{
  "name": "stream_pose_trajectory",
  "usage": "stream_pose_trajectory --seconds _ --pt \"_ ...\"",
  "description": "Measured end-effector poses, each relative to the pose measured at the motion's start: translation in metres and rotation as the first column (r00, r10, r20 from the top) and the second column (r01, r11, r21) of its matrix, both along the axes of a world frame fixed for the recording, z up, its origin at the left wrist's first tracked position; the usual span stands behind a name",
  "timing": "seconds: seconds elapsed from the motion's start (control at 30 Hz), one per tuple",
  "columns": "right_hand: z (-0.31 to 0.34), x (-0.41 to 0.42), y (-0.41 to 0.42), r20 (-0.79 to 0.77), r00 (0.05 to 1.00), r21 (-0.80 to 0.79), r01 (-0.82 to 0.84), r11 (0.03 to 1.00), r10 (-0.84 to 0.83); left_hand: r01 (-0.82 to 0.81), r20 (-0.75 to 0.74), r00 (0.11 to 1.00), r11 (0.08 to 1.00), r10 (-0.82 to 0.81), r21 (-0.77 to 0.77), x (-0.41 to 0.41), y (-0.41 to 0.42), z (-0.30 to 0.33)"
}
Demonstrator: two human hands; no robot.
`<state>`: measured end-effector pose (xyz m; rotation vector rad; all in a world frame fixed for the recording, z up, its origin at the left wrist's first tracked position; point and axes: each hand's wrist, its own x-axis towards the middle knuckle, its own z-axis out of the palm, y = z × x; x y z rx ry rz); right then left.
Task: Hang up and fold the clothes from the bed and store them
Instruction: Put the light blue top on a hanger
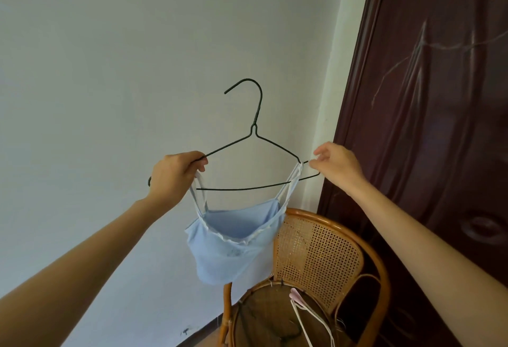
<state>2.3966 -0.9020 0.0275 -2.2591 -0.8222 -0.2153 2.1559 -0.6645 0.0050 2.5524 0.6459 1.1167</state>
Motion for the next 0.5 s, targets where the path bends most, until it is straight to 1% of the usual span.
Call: stream_pose_trajectory --seconds 0.03,0.1,0.23,0.3,0.37,0.5 --pt "0.0 0.0 0.002 0.041 0.998 -0.013 -0.055 0.998 0.055 0.002 0.005 1.0 1.0 -0.002 0.003 0.0 -0.001 0.0" --pt "-0.001 -0.004 0.007 0.075 0.984 -0.047 -0.158 0.986 0.161 0.009 0.016 1.0 1.0 -0.009 0.002 0.0 -0.003 0.001" --pt "-0.009 -0.006 0.016 0.185 0.944 -0.143 -0.25 0.958 0.274 0.027 0.043 0.999 1.0 -0.028 0.016 0.001 -0.005 0.005" --pt "-0.013 -0.005 0.018 0.207 0.936 -0.148 -0.257 0.955 0.284 0.036 0.052 0.998 0.999 -0.038 0.027 0.004 -0.005 0.006" --pt "-0.018 -0.001 0.018 0.244 0.933 -0.091 -0.251 0.964 0.266 0.045 0.047 0.998 0.998 -0.047 0.039 0.009 -0.006 0.006" --pt "-0.026 0.015 0.003 0.358 0.921 -0.013 -0.16 0.987 0.154 0.083 0.054 0.994 0.988 -0.091 0.132 0.025 -0.013 0.006"
